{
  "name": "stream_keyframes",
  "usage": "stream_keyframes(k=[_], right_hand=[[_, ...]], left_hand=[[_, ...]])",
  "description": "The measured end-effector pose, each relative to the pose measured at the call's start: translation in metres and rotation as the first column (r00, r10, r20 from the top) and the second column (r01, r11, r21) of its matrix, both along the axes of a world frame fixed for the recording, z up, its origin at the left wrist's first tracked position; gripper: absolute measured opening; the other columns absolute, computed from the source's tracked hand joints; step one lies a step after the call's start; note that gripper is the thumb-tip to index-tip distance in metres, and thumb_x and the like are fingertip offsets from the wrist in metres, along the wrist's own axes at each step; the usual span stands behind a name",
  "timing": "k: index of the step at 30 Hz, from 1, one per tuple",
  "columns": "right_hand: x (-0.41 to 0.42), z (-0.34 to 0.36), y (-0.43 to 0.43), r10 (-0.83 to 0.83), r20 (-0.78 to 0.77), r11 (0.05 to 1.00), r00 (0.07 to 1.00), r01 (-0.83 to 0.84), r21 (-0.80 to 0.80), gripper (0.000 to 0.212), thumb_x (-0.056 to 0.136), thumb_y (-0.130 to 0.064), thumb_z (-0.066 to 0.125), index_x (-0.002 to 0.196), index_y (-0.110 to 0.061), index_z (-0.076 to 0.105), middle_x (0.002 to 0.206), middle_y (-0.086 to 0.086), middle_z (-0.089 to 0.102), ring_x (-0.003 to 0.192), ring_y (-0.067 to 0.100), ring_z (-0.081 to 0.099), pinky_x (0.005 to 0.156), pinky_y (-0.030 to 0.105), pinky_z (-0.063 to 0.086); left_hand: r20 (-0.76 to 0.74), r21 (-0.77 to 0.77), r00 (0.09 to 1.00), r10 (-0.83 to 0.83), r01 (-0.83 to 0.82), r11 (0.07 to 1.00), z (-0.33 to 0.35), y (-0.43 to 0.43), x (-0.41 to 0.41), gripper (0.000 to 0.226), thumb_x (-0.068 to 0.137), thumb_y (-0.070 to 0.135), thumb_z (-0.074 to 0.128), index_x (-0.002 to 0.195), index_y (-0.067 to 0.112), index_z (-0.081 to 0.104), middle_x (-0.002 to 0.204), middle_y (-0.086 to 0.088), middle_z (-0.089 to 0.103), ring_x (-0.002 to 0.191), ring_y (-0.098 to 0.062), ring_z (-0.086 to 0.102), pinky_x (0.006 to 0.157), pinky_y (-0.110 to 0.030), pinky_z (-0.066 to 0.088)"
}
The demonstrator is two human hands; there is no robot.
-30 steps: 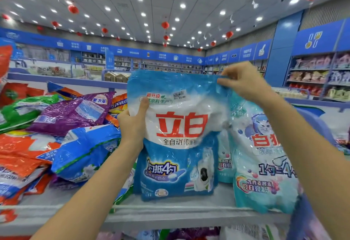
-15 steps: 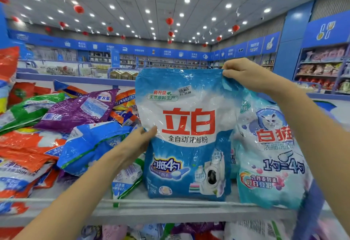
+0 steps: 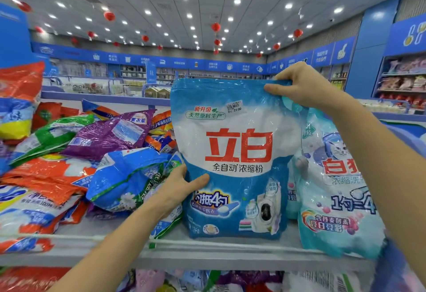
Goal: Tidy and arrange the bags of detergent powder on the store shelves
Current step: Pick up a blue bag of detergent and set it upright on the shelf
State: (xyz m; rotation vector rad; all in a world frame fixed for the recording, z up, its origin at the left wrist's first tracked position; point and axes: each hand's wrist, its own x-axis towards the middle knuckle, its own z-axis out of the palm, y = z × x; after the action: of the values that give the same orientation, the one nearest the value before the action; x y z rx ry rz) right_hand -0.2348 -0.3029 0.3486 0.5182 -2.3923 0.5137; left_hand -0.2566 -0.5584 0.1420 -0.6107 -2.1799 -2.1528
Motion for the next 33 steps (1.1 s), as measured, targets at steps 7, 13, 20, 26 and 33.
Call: stream_keyframes(k=[7, 13, 20, 26, 33], right_hand=[[-0.009, -0.008, 0.006, -0.014, 0.02, 0.999, 1.0, 0.015, -0.05, 0.04, 0.091, -0.031, 0.058, 0.079, 0.006, 0.066, 0.046, 0.008, 0.04, 0.03, 0.009, 0.034, 0.041, 0.019, 0.03], [-0.023, -0.017, 0.009, -0.006, 0.029, 0.985, 1.0, 0.011, -0.171, 0.037, 0.09, -0.035, 0.058, 0.087, 0.0, 0.07, 0.069, 0.023, 0.06, 0.052, 0.021, 0.043, 0.052, 0.03, 0.04], [-0.032, -0.019, 0.01, -0.006, 0.016, 0.978, 1.0, 0.009, -0.208, 0.037, 0.091, -0.034, 0.058, 0.087, 0.0, 0.07, 0.074, 0.023, 0.063, 0.058, 0.021, 0.046, 0.053, 0.03, 0.042], [-0.044, -0.029, 0.023, -0.141, 0.013, 0.978, 0.99, 0.141, -0.156, 0.041, 0.091, -0.041, 0.056, 0.084, -0.004, 0.072, 0.064, 0.012, 0.062, 0.05, 0.019, 0.045, 0.054, 0.028, 0.037], [-0.054, -0.025, 0.015, -0.234, -0.033, 0.969, 0.972, 0.23, -0.087, 0.041, 0.085, -0.049, 0.059, 0.081, -0.01, 0.069, 0.08, 0.003, 0.064, 0.055, 0.011, 0.046, 0.062, 0.03, 0.041]], left_hand=[[-0.112, -0.069, 0.994, -0.001, -0.007, 0.998, -0.007, -0.01, 0.011, 0.083, 0.058, 0.071, 0.07, 0.125, 0.025, 0.05, 0.117, 0.011, 0.066, 0.107, -0.006, 0.063, 0.08, -0.017, 0.051], [-0.148, -0.114, 0.983, 0.108, -0.125, 0.986, -0.007, -0.01, 0.025, 0.021, 0.092, 0.005, 0.054, 0.099, 0.021, 0.066, 0.088, 0.017, 0.073, 0.087, 0.001, 0.067, 0.07, -0.011, 0.05], [-0.155, 0.004, 0.943, 0.294, -0.297, 0.955, -0.014, -0.007, 0.02, 0.021, 0.091, 0.003, 0.055, 0.076, 0.0, 0.071, 0.073, -0.011, 0.073, 0.068, -0.014, 0.064, 0.064, -0.028, 0.051], [0.023, 0.082, 0.946, 0.322, -0.323, 0.943, -0.011, -0.018, 0.011, 0.022, 0.093, 0.007, 0.053, 0.08, 0.004, 0.071, 0.076, -0.01, 0.074, 0.07, -0.019, 0.068, 0.065, -0.028, 0.056], [0.019, 0.017, 0.928, 0.372, -0.372, 0.928, -0.01, -0.02, 0.007, 0.024, 0.095, 0.008, 0.051, 0.082, 0.003, 0.07, 0.077, -0.01, 0.073, 0.075, -0.024, 0.065, 0.074, -0.039, 0.052]])
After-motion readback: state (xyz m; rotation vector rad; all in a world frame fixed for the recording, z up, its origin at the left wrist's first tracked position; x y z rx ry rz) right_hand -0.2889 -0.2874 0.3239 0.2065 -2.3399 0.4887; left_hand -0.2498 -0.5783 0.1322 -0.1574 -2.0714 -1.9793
